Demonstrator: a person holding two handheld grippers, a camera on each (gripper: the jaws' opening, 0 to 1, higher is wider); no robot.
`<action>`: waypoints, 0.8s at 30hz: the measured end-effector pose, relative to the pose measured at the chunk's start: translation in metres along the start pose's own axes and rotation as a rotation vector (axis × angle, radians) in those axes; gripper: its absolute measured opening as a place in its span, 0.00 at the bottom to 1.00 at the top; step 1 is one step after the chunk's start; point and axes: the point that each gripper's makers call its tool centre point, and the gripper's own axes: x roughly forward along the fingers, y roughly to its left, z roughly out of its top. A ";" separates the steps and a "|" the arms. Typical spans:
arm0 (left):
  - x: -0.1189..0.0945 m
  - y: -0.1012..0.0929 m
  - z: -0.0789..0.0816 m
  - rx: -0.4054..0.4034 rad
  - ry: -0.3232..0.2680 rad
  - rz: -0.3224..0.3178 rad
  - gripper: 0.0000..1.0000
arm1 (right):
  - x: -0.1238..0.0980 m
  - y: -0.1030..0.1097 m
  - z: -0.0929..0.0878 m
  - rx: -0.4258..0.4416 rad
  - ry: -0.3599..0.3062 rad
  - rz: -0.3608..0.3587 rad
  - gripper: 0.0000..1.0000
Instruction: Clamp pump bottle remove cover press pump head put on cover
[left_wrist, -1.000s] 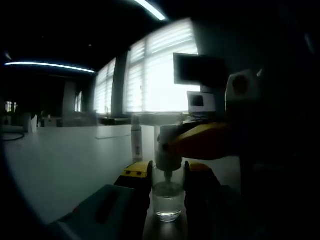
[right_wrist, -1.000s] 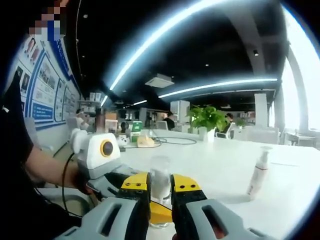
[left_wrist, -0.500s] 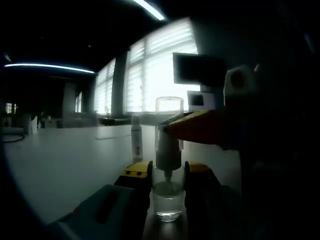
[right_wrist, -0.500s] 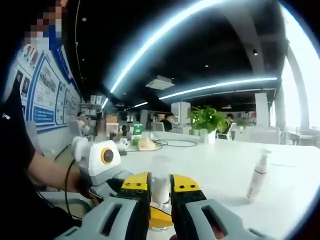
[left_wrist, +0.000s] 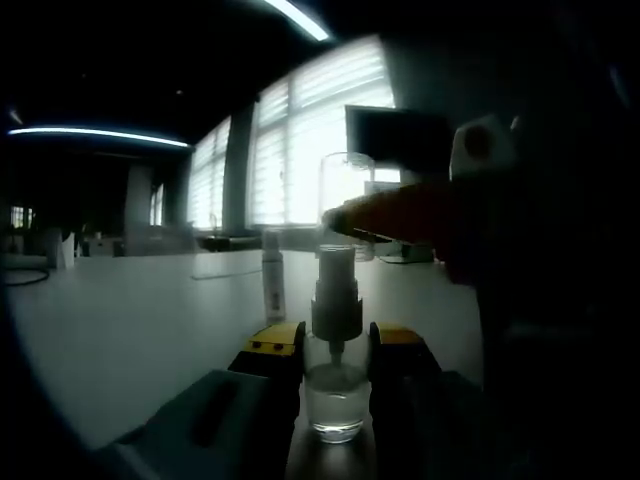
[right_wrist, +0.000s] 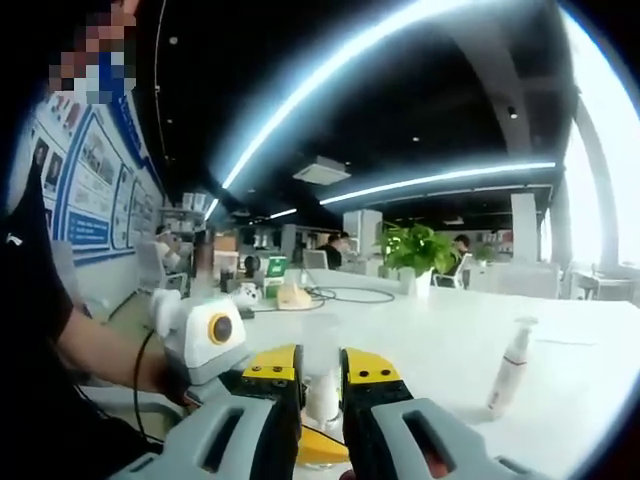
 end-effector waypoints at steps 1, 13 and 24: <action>0.000 0.000 0.000 0.000 0.000 0.000 0.16 | 0.000 0.001 0.002 -0.004 -0.003 0.002 0.10; 0.000 0.001 0.000 0.001 0.001 0.003 0.17 | -0.014 -0.015 0.021 -0.016 -0.061 -0.063 0.10; 0.000 0.001 0.000 0.000 0.001 0.004 0.17 | -0.025 -0.032 0.014 -0.011 -0.045 -0.120 0.10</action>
